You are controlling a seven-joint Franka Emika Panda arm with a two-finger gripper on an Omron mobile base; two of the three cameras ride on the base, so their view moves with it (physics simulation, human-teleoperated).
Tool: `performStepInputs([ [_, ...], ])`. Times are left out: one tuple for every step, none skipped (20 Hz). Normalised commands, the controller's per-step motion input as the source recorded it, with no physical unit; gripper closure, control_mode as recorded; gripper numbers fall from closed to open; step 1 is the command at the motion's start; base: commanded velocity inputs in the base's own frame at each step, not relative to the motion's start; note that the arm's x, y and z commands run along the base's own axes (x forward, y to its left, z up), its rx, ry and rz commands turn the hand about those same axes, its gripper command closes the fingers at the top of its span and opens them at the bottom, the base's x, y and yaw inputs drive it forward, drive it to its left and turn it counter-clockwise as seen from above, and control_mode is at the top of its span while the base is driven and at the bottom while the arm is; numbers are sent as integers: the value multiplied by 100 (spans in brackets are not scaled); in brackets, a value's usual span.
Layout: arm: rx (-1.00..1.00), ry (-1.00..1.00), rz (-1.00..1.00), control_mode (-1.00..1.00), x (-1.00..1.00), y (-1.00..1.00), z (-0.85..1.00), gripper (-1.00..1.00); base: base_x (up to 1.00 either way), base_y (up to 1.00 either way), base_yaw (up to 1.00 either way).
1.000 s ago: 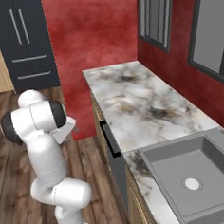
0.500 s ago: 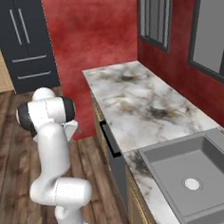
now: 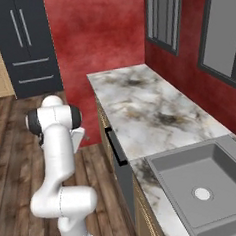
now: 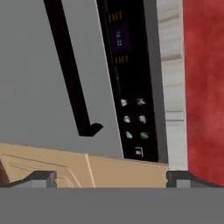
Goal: Open the dishwasher door and pull out the top rack.
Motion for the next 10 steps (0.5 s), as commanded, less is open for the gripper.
performStepInputs([
  [-4,2,0,-100,45,-9,-24,-100,0,0,0],
  [-3,2,0,-100,44,-11,-24,-100,0,0,0],
  [-2,2,0,-100,42,-13,-23,-100,0,0,0],
  [0,2,0,-100,42,-16,-25,-100,0,0,0],
  [0,2,0,-100,42,-16,-26,-100,0,0,0],
  [0,1,0,-100,42,-19,-26,-100,0,0,0],
  [0,1,1,-100,42,-23,-26,-100,0,0,0],
  [0,0,2,-100,40,-25,-27,-100,0,0,0],
  [0,0,3,-100,42,-28,-28,-100,0,0,0],
  [0,0,4,-100,41,-27,-30,-100,0,0,0],
])
